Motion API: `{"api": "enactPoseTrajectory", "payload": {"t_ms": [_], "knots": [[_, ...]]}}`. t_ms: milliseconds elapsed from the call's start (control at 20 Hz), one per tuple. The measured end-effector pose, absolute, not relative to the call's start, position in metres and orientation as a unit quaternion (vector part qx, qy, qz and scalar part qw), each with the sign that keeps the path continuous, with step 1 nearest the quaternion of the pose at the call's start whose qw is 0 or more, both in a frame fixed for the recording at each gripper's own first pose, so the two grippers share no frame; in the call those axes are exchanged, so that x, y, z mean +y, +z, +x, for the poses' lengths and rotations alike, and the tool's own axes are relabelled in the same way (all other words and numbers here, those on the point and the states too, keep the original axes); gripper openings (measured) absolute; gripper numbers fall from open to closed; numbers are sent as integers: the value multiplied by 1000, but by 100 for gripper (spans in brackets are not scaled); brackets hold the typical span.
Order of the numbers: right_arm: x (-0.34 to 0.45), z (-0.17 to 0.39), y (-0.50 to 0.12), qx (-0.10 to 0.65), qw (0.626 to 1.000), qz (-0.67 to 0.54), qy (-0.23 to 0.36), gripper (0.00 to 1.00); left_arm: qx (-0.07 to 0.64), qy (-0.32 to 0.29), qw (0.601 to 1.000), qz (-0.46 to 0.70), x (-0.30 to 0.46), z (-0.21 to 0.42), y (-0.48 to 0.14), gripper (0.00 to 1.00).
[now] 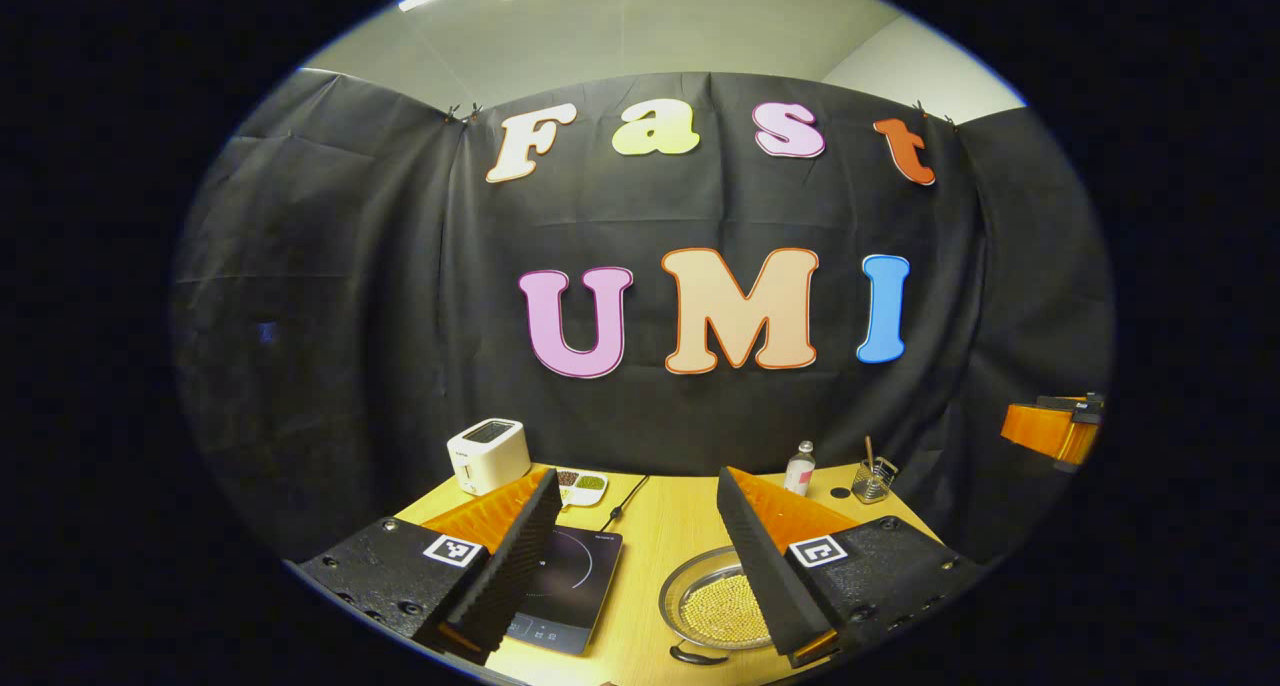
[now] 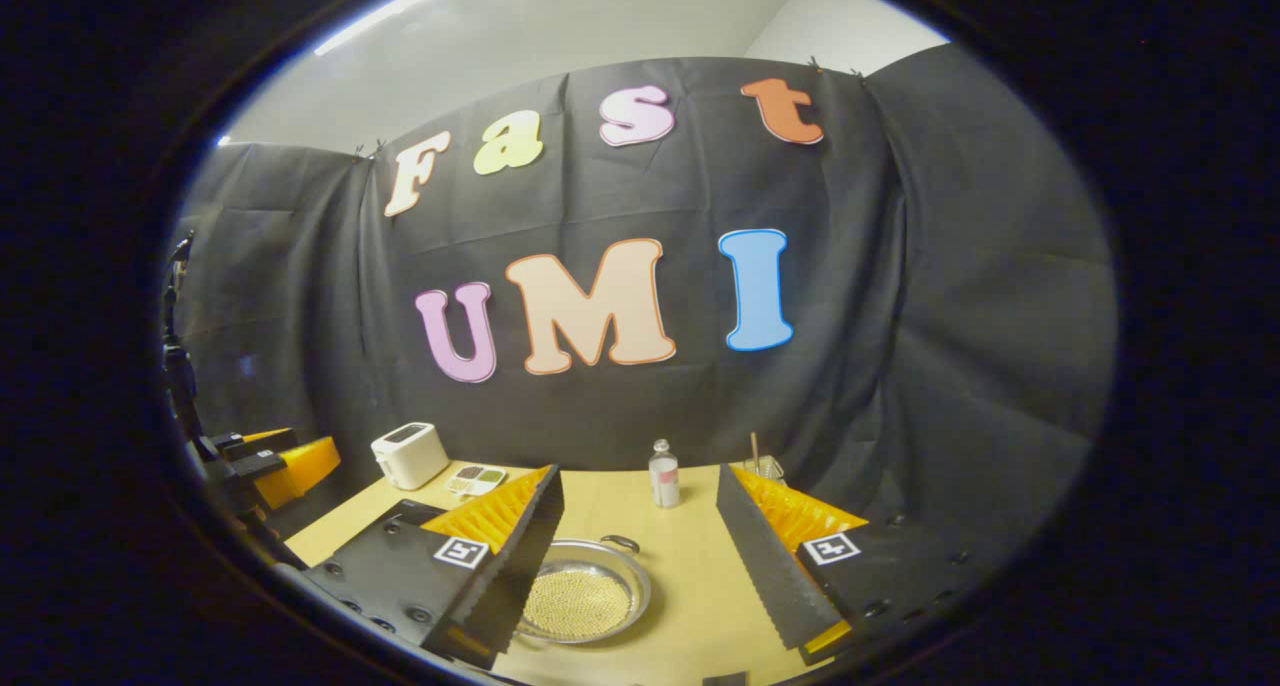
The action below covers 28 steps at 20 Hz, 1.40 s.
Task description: First push the handle of the pot to place it horizontally, then grasp the pot with both hands and set it on the induction cooktop.
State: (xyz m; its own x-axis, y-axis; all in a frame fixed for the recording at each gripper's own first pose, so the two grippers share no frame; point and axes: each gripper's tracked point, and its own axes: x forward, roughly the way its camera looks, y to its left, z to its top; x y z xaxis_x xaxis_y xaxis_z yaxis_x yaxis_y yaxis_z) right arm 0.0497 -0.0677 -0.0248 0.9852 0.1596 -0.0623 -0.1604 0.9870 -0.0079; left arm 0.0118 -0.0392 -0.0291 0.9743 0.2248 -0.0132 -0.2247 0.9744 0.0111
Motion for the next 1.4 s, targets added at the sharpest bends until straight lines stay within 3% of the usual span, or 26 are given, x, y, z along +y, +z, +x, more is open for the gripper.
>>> {"api": "enactPoseTrajectory", "payload": {"t_ms": [450,550,650,800,900,1000,1050,1100,1150,1400], "knots": [[-60,45,-33,42,996,-5,79,89,9,101,995,-4,-35,14,-35,92],[-51,45,-30,30,996,-6,86,80,8,100,995,-5,-30,14,-36,92],[-43,42,-28,20,996,-2,85,58,12,95,995,-1,-26,13,-39,96],[-30,39,-32,20,997,4,77,21,15,82,996,10,-18,12,-37,92],[-24,36,-35,23,998,-8,62,6,20,67,997,15,-16,14,-39,92],[-18,32,-38,26,998,-18,52,5,24,53,998,15,-12,16,-40,96],[-14,30,-38,27,998,-19,49,16,26,46,998,15,-10,17,-42,92],[-9,28,-40,29,998,-20,47,5,27,40,999,14,-9,18,-41,92],[-5,27,-42,32,998,-21,43,5,29,35,999,15,-6,19,-42,96],[25,19,-69,56,996,-39,50,5,32,20,999,22,11,21,-44,92]]}}
